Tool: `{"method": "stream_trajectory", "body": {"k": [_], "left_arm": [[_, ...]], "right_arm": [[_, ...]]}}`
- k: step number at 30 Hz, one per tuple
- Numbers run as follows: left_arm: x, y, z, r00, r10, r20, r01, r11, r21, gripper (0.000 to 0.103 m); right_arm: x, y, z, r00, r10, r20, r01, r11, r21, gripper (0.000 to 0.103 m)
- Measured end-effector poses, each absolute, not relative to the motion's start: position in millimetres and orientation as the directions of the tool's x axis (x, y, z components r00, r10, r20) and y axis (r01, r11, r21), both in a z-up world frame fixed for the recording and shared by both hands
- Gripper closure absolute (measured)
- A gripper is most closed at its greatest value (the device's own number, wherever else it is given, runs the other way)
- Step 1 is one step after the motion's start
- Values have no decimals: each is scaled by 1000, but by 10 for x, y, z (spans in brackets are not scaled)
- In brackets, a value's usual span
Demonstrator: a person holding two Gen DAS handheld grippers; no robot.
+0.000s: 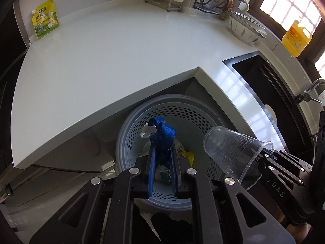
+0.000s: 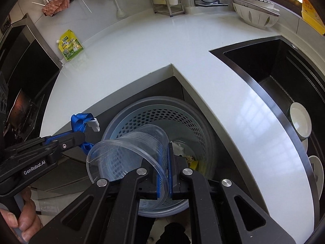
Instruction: Collect trash
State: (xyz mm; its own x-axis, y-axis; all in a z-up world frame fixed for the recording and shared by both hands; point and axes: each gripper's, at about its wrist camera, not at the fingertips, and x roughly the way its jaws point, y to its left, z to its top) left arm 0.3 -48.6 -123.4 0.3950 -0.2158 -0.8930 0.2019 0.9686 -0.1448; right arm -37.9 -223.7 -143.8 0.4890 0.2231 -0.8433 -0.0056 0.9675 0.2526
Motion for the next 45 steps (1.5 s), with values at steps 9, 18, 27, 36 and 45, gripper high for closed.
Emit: {"method": "stream_trajectory", "body": {"k": [9,18,27,36,45], "left_arm": [[27,-535,-1173,398,-211,-893,204,969,-138,87],[-16,-460,-1034,442,-185,-878,175,977,-118,50],[-40,-356,-923,478,-134,-868,113,989,-91,34],[-101,-325,-771,516,-84,-853,73,996,-53,17],[-158,-295,-616,553,-51,-831,53,998,-25,11]], "right_arm": [[-306,-2237,-1389,492,233,-839,-3,964,266,94],[-341,-2331,-1304,529,228,-817,11,961,276,57],[-418,-2336,-1279,518,237,-822,10,959,283,45],[-520,-2291,-1149,528,240,-814,-10,961,277,29],[-576,-2236,-1018,546,234,-804,-39,966,255,25]]}}
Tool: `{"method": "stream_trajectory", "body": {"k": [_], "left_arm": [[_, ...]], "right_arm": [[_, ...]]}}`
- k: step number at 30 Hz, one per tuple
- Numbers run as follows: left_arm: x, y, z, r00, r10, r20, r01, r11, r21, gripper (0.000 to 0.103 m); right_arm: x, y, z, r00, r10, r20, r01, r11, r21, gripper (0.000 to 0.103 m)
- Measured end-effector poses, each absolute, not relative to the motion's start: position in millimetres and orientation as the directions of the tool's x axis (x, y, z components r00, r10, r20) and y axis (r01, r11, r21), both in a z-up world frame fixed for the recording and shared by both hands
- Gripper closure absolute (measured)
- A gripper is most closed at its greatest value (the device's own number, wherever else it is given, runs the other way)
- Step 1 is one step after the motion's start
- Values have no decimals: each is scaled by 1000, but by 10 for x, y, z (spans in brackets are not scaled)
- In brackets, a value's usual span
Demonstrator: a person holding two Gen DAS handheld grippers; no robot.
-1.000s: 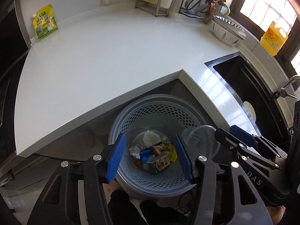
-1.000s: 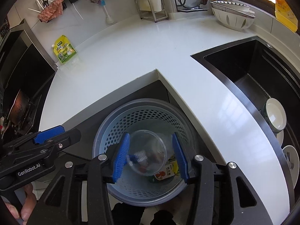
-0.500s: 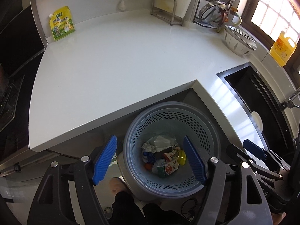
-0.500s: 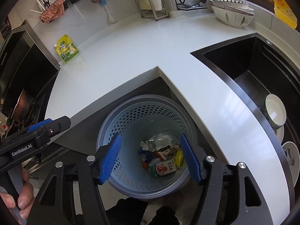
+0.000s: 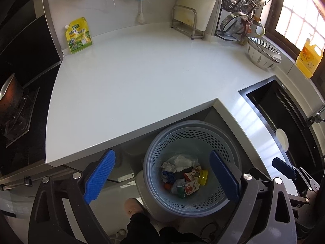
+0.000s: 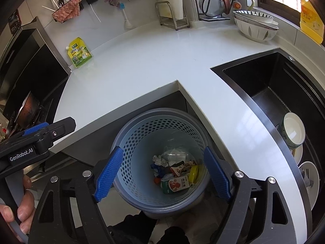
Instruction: Collect trash
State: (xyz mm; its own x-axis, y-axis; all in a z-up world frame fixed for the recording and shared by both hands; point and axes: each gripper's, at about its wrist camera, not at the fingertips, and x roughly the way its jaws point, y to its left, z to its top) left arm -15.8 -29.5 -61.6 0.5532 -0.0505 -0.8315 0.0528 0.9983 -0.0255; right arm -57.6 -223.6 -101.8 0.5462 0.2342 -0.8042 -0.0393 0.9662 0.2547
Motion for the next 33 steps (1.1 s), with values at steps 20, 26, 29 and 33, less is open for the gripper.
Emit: {"method": "stream_trajectory", "body": {"k": [20,26,29,33], "left_arm": [[-219,-234,-501,577,7,-817,18,1000,22,7],[-215,-236,-500,576,12,-817,17,999,27,7],[-214,-247,-501,576,16,-817,18,999,32,7],[-213,-252,-490,582,20,-813,19,999,38,7]], "right_arm": [[-601,-2218,-905,571,218,-792,-42,971,237,25],[-596,-2213,-916,567,215,-795,-38,971,236,25],[-595,-2219,-916,567,214,-795,-35,971,236,25],[-594,-2217,-916,567,213,-796,-35,971,235,25]]}}
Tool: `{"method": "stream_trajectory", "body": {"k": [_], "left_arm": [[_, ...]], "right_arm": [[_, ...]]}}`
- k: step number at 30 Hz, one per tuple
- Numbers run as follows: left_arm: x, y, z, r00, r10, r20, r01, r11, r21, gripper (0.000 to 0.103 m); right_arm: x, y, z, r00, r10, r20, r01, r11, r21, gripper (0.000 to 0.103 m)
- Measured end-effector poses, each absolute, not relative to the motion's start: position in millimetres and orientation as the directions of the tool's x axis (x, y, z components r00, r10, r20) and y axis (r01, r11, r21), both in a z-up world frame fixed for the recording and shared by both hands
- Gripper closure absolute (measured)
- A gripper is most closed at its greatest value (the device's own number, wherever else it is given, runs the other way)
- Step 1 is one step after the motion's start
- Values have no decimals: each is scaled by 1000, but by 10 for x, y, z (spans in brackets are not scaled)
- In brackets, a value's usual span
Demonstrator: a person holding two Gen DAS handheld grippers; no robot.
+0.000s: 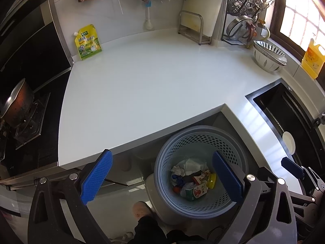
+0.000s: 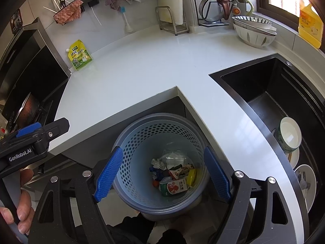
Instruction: Collect trash
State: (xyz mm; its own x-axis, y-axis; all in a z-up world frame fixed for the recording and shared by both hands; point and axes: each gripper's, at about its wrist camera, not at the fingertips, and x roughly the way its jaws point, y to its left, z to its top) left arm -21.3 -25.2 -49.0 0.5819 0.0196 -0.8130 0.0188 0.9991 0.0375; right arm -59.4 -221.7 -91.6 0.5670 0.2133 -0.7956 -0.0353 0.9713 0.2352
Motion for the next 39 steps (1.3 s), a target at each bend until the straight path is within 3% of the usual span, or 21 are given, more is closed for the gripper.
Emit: {"method": "stream_trajectory", "body": {"k": [39], "left_arm": [[-227,-311,-520,580,18,-815,45,997,54,7]], "right_arm": [[-609,-2183,-909,574,219,-789,-41,970,240,25]]}}
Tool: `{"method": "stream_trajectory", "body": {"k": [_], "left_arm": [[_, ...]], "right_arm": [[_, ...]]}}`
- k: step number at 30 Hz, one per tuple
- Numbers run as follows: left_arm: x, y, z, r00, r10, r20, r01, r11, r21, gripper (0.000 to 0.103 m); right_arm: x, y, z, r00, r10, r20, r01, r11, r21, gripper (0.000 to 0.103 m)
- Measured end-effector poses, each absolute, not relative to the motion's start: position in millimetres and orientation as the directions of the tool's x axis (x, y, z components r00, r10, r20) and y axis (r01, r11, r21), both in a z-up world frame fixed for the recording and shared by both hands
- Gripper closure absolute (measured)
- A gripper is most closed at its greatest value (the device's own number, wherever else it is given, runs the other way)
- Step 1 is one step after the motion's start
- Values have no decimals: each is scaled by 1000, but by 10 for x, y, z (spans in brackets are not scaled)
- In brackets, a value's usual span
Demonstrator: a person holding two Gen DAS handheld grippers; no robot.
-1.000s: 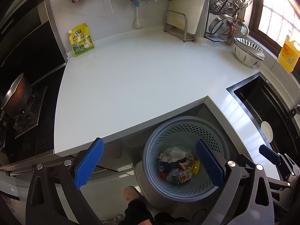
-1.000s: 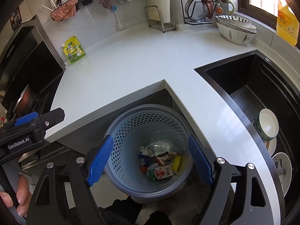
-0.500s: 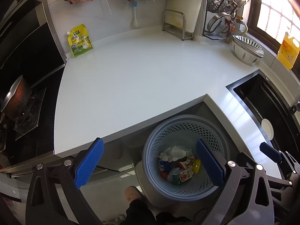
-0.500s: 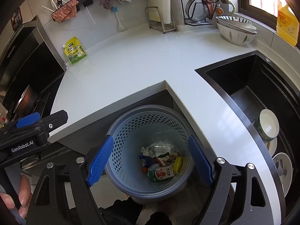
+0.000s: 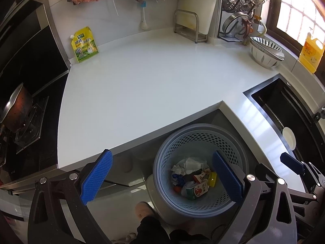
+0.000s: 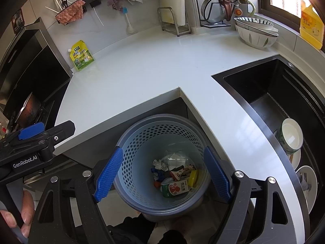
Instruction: Collect trash
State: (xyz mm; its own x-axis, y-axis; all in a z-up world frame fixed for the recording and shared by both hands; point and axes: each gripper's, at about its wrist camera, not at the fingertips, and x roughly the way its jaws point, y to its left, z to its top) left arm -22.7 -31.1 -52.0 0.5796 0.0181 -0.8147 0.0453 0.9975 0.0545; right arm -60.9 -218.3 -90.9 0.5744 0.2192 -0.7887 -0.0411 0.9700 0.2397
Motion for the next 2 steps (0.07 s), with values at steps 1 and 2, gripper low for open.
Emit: {"method": "stream_trajectory", "body": {"k": [1,2], "left_arm": [[-223,-314,-519,579,19,-815,45,998,54,7],[-221,-315,-519,579,19,-815,45,998,54,7]], "right_arm": [[-608,-2184,-908,575,219,-788,-41,970,240,25],[-609,-2185,-909,575,219,-788,-41,970,240,25]]}}
